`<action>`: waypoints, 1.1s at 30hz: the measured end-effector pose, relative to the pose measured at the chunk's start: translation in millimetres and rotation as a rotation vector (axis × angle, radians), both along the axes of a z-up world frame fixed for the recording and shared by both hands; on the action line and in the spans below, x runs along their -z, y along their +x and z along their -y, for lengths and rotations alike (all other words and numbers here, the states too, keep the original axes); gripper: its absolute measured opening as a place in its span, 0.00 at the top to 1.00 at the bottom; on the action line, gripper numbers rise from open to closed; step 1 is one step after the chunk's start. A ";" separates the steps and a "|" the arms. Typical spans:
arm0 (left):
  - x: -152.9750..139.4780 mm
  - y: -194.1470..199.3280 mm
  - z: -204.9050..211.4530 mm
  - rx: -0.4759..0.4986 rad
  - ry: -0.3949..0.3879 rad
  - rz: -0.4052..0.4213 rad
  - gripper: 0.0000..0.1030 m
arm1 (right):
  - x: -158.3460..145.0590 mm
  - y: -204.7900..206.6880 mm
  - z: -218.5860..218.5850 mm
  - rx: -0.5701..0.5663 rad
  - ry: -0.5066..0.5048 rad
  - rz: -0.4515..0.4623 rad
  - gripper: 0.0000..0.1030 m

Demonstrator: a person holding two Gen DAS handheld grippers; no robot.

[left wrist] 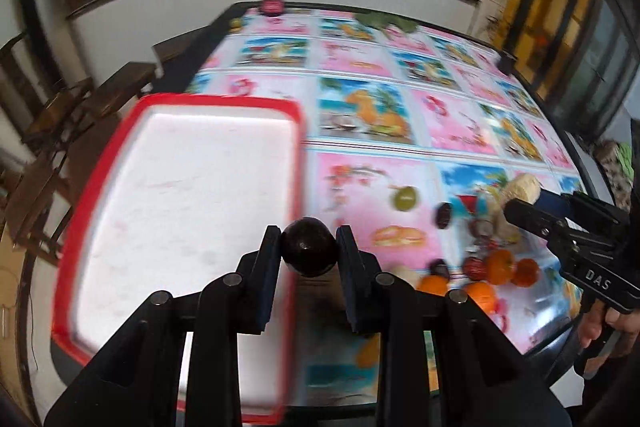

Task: Organize fruits
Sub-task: 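Carry the plum and the beige block with both grippers over the red-rimmed tray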

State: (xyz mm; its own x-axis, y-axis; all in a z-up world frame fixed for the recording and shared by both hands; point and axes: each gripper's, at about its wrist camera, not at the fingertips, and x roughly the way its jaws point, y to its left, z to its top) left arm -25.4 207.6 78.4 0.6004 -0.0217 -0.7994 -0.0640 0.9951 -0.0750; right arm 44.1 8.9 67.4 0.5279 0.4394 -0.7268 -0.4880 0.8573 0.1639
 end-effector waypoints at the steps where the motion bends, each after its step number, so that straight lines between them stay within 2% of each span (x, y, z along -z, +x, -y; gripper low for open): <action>1: 1.0 0.3 -8.7 -0.015 -0.003 -0.003 0.75 | -0.1 0.8 -7.7 -0.015 0.004 -0.004 0.63; 10: 16.0 13.4 -41.7 -0.056 -0.027 -0.034 0.75 | 4.6 18.7 -77.8 -0.137 0.016 -0.055 0.63; 14: 27.1 24.2 -49.4 -0.066 -0.039 -0.053 0.75 | 7.0 41.8 -114.2 -0.228 0.057 -0.097 0.63; 21: 43.7 39.6 -69.5 -0.113 -0.082 -0.081 0.75 | 21.7 89.5 -168.6 -0.298 0.083 -0.147 0.63; 27: 51.2 47.1 -79.2 -0.129 -0.092 -0.095 0.75 | 37.6 111.6 -206.7 -0.350 0.042 -0.140 0.63; 33: 58.5 50.2 -81.7 -0.127 -0.096 -0.100 0.75 | 50.8 119.0 -224.7 -0.370 -0.005 -0.136 0.63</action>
State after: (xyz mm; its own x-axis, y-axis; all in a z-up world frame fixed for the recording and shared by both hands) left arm 24.8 289.3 19.9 0.5209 -0.0293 -0.8531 -0.2010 0.9671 -0.1559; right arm 163.0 233.6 16.6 0.2332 0.5786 -0.7816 -0.7383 0.6284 0.2449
